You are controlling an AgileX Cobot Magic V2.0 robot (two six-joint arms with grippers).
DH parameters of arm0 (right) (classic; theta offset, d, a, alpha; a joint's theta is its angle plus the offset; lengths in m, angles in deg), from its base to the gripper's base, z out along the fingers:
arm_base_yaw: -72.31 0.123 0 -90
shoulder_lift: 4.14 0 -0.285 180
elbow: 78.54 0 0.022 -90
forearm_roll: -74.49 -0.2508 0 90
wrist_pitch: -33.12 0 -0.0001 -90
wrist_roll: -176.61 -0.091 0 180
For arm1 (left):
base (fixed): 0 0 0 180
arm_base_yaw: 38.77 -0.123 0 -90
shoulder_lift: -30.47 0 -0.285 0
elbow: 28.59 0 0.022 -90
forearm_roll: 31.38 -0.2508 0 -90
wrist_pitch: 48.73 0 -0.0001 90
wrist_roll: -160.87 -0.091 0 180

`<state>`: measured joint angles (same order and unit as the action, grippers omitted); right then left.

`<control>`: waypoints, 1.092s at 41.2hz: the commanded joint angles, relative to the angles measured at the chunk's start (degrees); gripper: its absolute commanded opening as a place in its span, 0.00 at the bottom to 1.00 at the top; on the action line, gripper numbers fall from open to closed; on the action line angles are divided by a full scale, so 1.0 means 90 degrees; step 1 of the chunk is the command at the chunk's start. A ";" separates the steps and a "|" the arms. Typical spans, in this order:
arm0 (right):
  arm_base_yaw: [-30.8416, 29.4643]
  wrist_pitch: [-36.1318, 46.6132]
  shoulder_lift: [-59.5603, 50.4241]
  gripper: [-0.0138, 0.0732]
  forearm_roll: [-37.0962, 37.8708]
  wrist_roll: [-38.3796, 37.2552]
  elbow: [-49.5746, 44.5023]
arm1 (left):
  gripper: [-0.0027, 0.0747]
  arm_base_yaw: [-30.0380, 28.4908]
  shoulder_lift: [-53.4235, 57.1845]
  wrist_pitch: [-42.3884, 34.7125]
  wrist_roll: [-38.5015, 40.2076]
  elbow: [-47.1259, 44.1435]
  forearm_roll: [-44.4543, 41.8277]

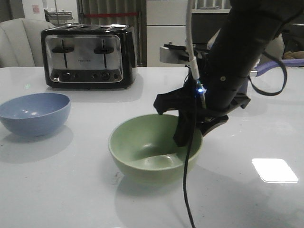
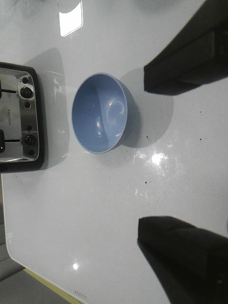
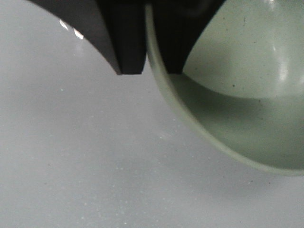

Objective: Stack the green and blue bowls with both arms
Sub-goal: 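Slide the green bowl toward the table center, release, withdraw right gripper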

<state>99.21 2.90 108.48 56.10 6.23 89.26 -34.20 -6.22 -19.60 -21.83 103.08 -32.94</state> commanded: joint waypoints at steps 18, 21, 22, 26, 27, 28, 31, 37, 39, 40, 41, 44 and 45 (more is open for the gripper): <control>0.0034 0.0315 -0.1503 0.66 -0.0111 0.0795 -0.0389 | 0.79 -0.0012 -0.0091 -0.0436 -0.0002 0.0210 0.0016; 0.0034 0.0310 -0.2064 0.66 -0.0111 0.1036 -0.0750 | 0.79 -0.0012 -0.0200 -0.0338 -0.0002 0.0251 0.0016; 0.0034 0.0299 -0.2296 0.66 -0.0102 0.1088 -0.0859 | 0.79 -0.0012 -0.0253 -0.0275 -0.0002 0.0308 0.0016; 0.0034 0.0270 -0.3064 0.66 -0.0088 0.1183 -0.1374 | 0.79 -0.0012 -0.0638 0.0110 -0.0002 0.0545 0.0016; 0.0034 0.0253 -0.3295 0.66 -0.0081 0.1183 -0.1478 | 0.79 -0.0012 -0.0787 0.0227 -0.0002 0.0637 0.0016; 0.0034 0.0236 -0.3468 0.66 -0.0071 0.1183 -0.1578 | 0.79 -0.0012 -0.0906 0.0299 -0.0002 0.0730 0.0016; 0.0034 0.0120 -0.4058 0.66 -0.0071 0.1183 -0.1932 | 0.79 -0.0012 -0.1429 0.0521 -0.0002 0.0976 0.0016; 0.0034 -0.0229 -0.4913 0.66 -0.0071 0.1183 -0.2320 | 0.79 -0.0012 -0.2335 0.0766 -0.0002 0.1418 0.0016; 0.0034 -0.0369 -0.5157 0.66 -0.0071 0.1183 -0.2396 | 0.79 -0.0012 -0.2741 0.0782 -0.0002 0.1597 0.0016; 0.0034 -0.0469 -0.5277 0.66 -0.0071 0.1183 -0.2416 | 0.79 -0.0012 -0.2897 0.0782 -0.0002 0.1691 0.0027; 0.0034 -0.0538 -0.5362 0.66 -0.0071 0.1183 -0.2437 | 0.79 -0.0012 -0.3097 0.0782 -0.0002 0.1763 0.0027; 0.0034 -0.0801 -0.5618 0.66 -0.0071 0.1183 -0.2446 | 0.79 -0.0012 -0.3611 0.0782 -0.0002 0.2021 0.0027; 0.0034 -0.0891 -0.5710 0.66 -0.0071 0.1183 -0.2446 | 0.79 -0.0012 -0.3821 0.0782 -0.0002 0.2133 0.0027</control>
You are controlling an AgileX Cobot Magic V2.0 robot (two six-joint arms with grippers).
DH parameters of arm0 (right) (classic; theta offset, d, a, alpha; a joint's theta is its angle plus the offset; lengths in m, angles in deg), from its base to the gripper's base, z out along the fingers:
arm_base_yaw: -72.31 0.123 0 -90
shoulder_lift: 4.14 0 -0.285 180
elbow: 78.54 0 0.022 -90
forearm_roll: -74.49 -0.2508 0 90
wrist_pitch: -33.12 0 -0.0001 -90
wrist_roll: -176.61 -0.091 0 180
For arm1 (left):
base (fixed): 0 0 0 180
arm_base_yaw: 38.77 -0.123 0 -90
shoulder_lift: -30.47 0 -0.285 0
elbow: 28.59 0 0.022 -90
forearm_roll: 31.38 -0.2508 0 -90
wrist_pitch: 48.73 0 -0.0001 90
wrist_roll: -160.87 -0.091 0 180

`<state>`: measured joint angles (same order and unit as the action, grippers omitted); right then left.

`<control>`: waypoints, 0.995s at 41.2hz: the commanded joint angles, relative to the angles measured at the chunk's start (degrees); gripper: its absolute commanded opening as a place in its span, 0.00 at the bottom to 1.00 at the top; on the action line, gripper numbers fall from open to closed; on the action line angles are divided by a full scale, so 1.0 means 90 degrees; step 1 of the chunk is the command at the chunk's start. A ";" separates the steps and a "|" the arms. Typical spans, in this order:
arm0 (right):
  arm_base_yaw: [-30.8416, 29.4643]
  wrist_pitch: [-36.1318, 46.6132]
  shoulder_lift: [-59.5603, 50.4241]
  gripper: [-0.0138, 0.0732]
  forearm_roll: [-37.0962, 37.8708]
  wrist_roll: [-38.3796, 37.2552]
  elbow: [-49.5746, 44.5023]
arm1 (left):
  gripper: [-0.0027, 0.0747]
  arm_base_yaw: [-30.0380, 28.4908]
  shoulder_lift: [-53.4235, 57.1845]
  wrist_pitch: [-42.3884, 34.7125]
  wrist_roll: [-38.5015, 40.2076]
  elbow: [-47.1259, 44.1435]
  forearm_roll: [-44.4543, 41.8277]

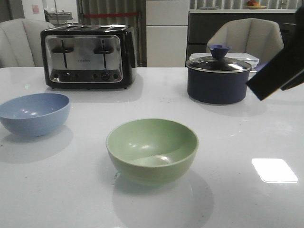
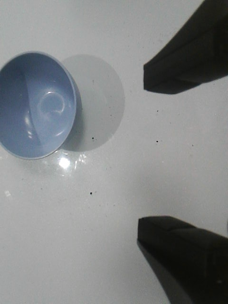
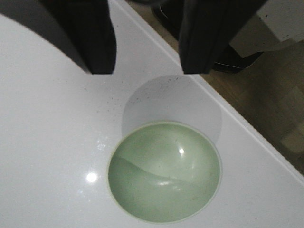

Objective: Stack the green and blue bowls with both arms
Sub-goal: 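Slide the green bowl toward the table center, release, withdraw right gripper, then lower the left gripper and grasp the rim of the light blue bowl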

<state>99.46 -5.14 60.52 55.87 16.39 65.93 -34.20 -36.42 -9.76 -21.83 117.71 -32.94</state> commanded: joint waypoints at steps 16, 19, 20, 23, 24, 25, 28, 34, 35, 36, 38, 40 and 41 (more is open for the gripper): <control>0.0007 -0.0558 -0.0759 0.66 -0.0045 0.0054 0.0146 | 0.79 -0.0012 -0.3251 -0.0217 0.0065 0.2413 0.0027; 0.0007 -0.0551 -0.0759 0.66 -0.0045 0.0054 0.0146 | 0.79 -0.0012 -0.3709 -0.0212 0.0065 0.2825 0.0027; 0.0007 -0.0551 -0.0759 0.66 -0.0045 0.0054 0.0146 | 0.78 -0.0012 -0.3826 -0.0212 0.0065 0.2926 0.0027; 0.0007 -0.0551 -0.0759 0.66 -0.0045 0.0054 0.0146 | 0.78 -0.0012 -0.4218 -0.0224 0.0065 0.3235 0.0027; 0.0007 -0.0551 -0.0759 0.66 -0.0045 0.0054 0.0146 | 0.78 -0.0012 -0.4321 -0.0224 0.0065 0.3328 0.0027; 0.0007 -0.0551 -0.0759 0.66 -0.0045 0.0054 0.0146 | 0.78 -0.0012 -0.4420 -0.0224 0.0065 0.3419 0.0027; 0.0007 -0.0544 -0.0759 0.66 -0.0045 0.0054 0.0146 | 0.78 -0.0012 -0.4730 -0.0252 0.0065 0.3712 0.0027; 0.0007 -0.0544 -0.0759 0.66 -0.0045 0.0054 0.0146 | 0.78 -0.0012 -0.5273 -0.0252 0.0065 0.4124 0.0027; 0.0007 -0.0544 -0.0759 0.66 -0.0045 0.0054 0.0146 | 0.77 -0.0012 -0.5370 -0.0252 0.0065 0.4165 0.0027; 0.0007 -0.0544 -0.0759 0.66 -0.0045 0.0054 0.0146 | 0.75 -0.0012 -0.5432 -0.0252 0.0065 0.4207 0.0027; 0.0007 -0.0544 -0.0759 0.66 -0.0045 0.0054 0.0146 | 0.71 -0.0012 -0.5560 -0.0267 0.0065 0.4257 0.0027; 0.0007 -0.0544 -0.0759 0.66 -0.0045 0.0054 0.0146 | 0.66 -0.0012 -0.5640 -0.0267 0.0065 0.4303 0.0027; 0.0007 -0.0544 -0.0759 0.66 -0.0045 0.0054 0.0146 | 0.63 -0.0012 -0.5668 -0.0267 0.0065 0.4315 0.0027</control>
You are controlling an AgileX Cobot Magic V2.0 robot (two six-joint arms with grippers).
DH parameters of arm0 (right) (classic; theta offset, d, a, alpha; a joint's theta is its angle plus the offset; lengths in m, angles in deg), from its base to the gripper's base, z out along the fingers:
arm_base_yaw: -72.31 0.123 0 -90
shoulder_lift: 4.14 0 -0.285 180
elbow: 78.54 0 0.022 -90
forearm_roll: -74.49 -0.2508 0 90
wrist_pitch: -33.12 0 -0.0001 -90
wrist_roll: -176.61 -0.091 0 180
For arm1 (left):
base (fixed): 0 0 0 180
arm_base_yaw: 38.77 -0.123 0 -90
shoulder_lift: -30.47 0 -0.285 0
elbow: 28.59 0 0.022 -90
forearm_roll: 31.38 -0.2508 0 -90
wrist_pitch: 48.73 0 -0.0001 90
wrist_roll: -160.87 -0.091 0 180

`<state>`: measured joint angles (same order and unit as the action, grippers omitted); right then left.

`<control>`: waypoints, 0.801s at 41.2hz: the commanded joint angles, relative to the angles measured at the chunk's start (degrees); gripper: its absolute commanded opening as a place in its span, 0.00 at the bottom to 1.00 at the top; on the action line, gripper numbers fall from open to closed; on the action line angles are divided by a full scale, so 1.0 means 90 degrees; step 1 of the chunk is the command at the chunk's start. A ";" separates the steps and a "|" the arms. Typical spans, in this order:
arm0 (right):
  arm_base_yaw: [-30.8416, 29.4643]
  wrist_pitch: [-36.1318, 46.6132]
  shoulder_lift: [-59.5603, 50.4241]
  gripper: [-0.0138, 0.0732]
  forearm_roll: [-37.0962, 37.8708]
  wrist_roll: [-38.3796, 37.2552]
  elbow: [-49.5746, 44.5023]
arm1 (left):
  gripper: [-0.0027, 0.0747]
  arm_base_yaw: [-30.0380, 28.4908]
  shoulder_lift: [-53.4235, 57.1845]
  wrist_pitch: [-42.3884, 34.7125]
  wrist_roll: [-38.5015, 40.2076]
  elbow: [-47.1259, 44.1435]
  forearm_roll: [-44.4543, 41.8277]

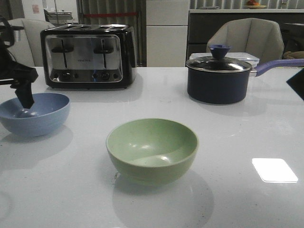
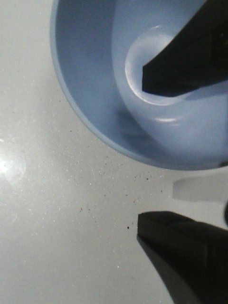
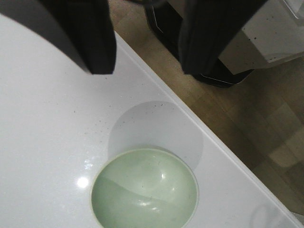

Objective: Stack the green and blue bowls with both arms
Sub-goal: 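Lower the left gripper and grasp the rim of the light blue bowl, then lift the blue bowl and carry it over the green bowl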

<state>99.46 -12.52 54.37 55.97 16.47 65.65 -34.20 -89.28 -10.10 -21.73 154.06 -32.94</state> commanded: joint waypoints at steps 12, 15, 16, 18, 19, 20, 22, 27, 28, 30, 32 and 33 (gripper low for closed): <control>0.0007 0.0276 -0.0076 0.66 -0.0056 0.0045 0.0177 | 0.25 -0.0012 0.0160 -0.0106 0.0054 0.0278 -0.0011; 0.0007 0.0276 -0.0076 0.66 -0.0056 0.0045 0.0177 | 0.18 -0.0012 0.0160 -0.0030 0.0012 0.0305 -0.0029; 0.0007 0.0276 -0.0076 0.66 -0.0056 0.0045 0.0177 | 0.15 -0.0012 0.0160 0.0016 0.0014 0.0337 -0.0029; 0.0007 0.0276 -0.0076 0.66 -0.0056 0.0045 0.0177 | 0.16 -0.0012 0.0160 0.0253 -0.0002 0.0447 -0.0029; 0.0007 0.0276 -0.0076 0.66 -0.0056 0.0045 0.0177 | 0.16 -0.0012 0.0176 0.0348 -0.0001 0.0493 -0.0029; 0.0007 0.0276 -0.0076 0.66 -0.0056 0.0045 0.0177 | 0.16 -0.0012 0.0213 0.0464 -0.0014 0.0541 -0.0029; 0.0007 0.0276 -0.0076 0.66 -0.0056 0.0045 0.0177 | 0.16 0.0011 0.0297 0.0627 -0.0014 0.0634 -0.0029; 0.0007 0.0276 -0.0076 0.66 -0.0056 0.0045 0.0177 | 0.16 0.0142 0.0757 0.0903 -0.0014 0.0752 0.0013; 0.0007 0.0276 -0.0076 0.66 -0.0056 0.0045 0.0177 | 0.16 0.0181 0.0861 0.0931 -0.0024 0.0750 0.0013; 0.0007 0.0276 -0.0076 0.66 -0.0056 0.0045 0.0177 | 0.16 0.0289 0.1116 0.0980 -0.0077 0.0752 0.0031; 0.0007 0.0276 -0.0076 0.66 -0.0056 0.0045 0.0177 | 0.16 0.0406 0.1363 0.1046 -0.0223 0.0752 0.0138; 0.0007 0.0276 -0.0076 0.66 -0.0056 0.0045 0.0177 | 0.16 0.0483 0.1470 0.1068 -0.0307 0.0752 0.0228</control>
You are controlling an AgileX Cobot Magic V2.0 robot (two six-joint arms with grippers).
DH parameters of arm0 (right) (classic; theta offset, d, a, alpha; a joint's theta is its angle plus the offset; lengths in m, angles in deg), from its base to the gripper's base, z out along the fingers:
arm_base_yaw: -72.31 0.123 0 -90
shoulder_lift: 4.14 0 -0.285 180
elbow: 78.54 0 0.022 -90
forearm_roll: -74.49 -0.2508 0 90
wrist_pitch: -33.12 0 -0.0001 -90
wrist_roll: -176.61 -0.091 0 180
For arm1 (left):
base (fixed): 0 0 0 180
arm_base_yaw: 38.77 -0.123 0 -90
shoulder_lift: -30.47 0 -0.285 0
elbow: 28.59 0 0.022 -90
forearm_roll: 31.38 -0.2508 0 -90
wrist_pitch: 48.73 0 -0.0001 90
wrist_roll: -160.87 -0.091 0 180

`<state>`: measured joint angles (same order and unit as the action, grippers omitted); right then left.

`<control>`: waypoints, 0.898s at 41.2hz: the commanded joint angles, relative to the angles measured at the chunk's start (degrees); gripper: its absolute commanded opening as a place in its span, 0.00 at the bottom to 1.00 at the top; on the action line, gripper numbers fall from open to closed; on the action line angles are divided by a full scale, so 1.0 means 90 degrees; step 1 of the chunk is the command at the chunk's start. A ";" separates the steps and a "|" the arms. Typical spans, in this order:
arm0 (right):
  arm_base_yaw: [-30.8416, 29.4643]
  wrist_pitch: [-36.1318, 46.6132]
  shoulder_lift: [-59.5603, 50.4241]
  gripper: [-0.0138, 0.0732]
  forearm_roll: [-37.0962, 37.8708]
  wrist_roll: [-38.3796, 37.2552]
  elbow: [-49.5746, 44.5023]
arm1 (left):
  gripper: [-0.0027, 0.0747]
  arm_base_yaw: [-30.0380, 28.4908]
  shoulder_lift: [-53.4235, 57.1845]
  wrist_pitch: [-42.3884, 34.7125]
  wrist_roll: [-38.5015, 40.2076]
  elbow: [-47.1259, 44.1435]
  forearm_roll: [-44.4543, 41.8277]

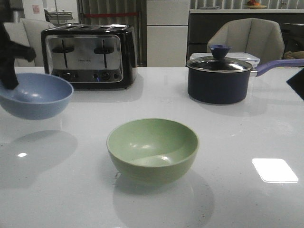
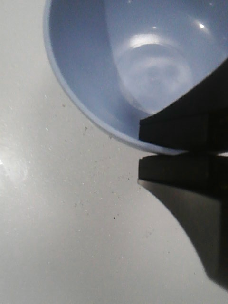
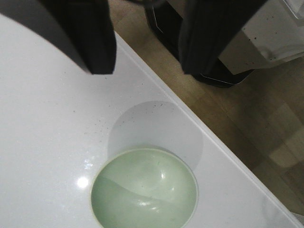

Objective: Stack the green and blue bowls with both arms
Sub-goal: 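Lift the blue bowl and carry it over the green bowl, then lower the blue bowl into the green bowl and open the left gripper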

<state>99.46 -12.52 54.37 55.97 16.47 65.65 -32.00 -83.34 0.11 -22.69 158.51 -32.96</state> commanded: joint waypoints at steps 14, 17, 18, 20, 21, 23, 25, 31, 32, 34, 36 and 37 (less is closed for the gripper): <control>0.0007 0.0276 -0.0076 0.66 -0.0056 0.0045 0.0177 | 0.16 0.1409 0.1667 0.0450 -0.1627 0.0258 0.2424; 0.0007 0.0276 -0.0076 0.66 -0.0056 0.0045 0.0177 | 0.16 0.1719 0.1640 0.0381 -0.1645 0.0198 0.2444; 0.0007 0.0276 -0.0076 0.66 -0.0056 0.0045 0.0177 | 0.16 0.1815 0.1640 0.0319 -0.1645 0.0151 0.2458; 0.0007 0.0276 -0.0076 0.66 -0.0056 0.0045 0.0177 | 0.16 0.2031 0.1640 0.0151 -0.1645 -0.0006 0.2472; 0.0007 0.0276 -0.0076 0.66 -0.0056 0.0045 0.0177 | 0.16 0.2125 0.1640 0.0026 -0.1645 -0.0084 0.2472; 0.0007 0.0276 -0.0076 0.66 -0.0056 0.0045 0.0177 | 0.16 0.2323 0.1640 -0.0185 -0.1645 -0.0293 0.2472; 0.0007 0.0276 -0.0076 0.66 -0.0056 0.0045 0.0177 | 0.16 0.2506 0.1616 -0.0484 -0.1645 -0.0537 0.2472; 0.0007 0.0276 -0.0076 0.66 -0.0056 0.0045 0.0177 | 0.16 0.2761 0.1382 -0.0998 -0.1645 -0.0883 0.2472; 0.0007 0.0276 -0.0076 0.66 -0.0056 0.0045 0.0177 | 0.16 0.2793 0.1316 -0.0996 -0.1632 -0.0893 0.2486; 0.0007 0.0276 -0.0076 0.66 -0.0056 0.0045 0.0177 | 0.16 0.2822 0.1161 -0.1018 -0.1632 -0.0893 0.2533; 0.0007 0.0276 -0.0076 0.66 -0.0056 0.0045 0.0177 | 0.16 0.2822 0.0992 -0.1099 -0.1632 -0.0893 0.2608; 0.0007 0.0276 -0.0076 0.66 -0.0056 0.0045 0.0177 | 0.16 0.2822 0.0920 -0.1146 -0.1632 -0.0893 0.2640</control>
<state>99.46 -12.52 54.37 55.97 16.50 65.65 -7.05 -75.47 -5.89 -37.27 149.09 -11.89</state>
